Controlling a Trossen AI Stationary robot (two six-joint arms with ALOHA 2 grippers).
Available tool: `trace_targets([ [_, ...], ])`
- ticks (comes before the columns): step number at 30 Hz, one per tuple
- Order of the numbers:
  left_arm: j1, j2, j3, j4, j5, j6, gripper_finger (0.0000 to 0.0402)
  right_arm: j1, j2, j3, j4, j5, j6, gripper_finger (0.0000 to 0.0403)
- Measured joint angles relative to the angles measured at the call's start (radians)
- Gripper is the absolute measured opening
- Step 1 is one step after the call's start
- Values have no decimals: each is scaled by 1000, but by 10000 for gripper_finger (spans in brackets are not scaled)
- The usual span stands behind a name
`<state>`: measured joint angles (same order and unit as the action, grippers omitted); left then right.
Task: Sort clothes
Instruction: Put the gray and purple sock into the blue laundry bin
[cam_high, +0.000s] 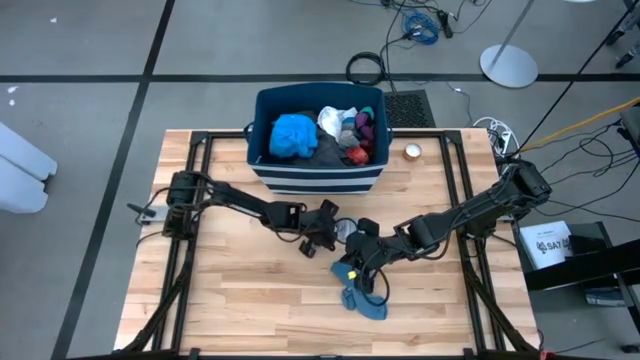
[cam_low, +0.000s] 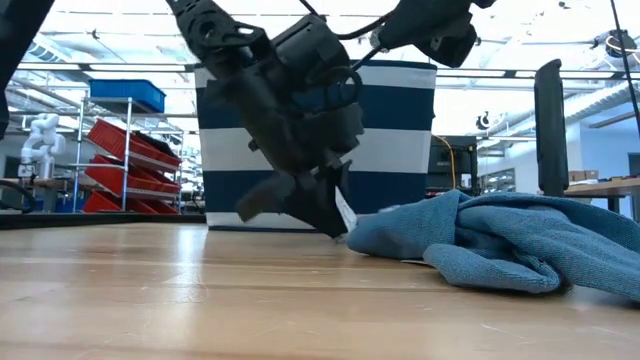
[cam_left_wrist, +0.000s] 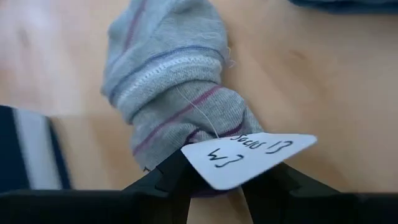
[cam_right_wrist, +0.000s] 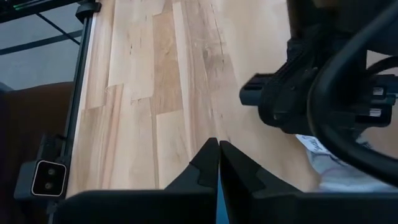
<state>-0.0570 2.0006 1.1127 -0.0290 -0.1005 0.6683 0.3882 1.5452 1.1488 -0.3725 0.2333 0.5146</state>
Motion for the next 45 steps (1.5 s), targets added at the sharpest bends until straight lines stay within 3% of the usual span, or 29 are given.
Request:
trace_targets([
  [5, 0, 1, 67, -170, 74, -36, 131, 2, 0, 0, 0, -4, 1, 0],
  [10, -1, 2, 78, -213, 80, -35, 123, 1, 0, 0, 1, -3, 0, 0],
  [18, -3, 2, 78, -229, 78, -3, 13, 1, 0, 0, 2, 2, 1, 0],
  [27, -3, -61, 72, -280, 14, -5, 5, 0, 0, 0, 3, 4, -2, 0],
  [45, -111, -422, 73, -451, -10, -12, 3, -1, 0, 0, 59, 12, -57, 0],
])
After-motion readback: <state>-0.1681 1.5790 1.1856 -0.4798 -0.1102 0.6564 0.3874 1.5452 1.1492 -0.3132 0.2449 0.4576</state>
